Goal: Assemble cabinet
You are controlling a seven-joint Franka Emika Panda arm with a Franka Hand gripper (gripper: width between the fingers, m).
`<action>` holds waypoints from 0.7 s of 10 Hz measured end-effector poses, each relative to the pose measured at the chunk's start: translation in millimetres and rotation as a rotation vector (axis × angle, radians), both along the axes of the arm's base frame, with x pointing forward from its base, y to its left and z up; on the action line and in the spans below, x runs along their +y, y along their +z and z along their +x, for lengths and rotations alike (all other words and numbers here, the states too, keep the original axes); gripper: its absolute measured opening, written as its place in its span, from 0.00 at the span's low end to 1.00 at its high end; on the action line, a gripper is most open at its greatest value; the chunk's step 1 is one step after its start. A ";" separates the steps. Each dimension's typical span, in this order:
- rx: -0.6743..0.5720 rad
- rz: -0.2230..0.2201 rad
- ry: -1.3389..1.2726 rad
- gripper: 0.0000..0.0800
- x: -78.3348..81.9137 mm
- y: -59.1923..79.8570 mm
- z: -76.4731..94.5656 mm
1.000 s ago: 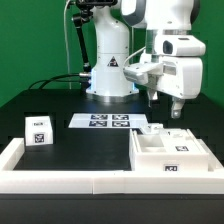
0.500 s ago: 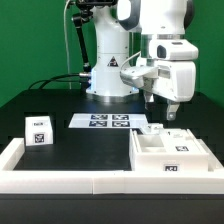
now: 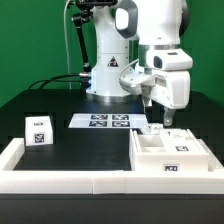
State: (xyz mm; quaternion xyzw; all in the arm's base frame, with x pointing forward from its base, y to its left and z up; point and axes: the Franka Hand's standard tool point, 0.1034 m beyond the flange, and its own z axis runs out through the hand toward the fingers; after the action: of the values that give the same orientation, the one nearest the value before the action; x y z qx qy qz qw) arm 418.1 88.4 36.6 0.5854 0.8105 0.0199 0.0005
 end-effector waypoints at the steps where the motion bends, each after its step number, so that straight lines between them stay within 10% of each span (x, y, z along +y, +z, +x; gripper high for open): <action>1: 0.009 0.006 -0.001 1.00 1.0 -6.3 -3.4; 7: 0.045 0.018 -0.006 0.86 3.2 -26.0 -12.0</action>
Offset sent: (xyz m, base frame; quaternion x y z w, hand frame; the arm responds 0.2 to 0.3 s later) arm 0.0000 0.0076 -0.0110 -0.0058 0.0128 0.0035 0.9999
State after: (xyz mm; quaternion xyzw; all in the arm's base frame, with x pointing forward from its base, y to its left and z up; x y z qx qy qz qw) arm 406.0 91.5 10.6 0.5881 0.8083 0.0138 -0.0229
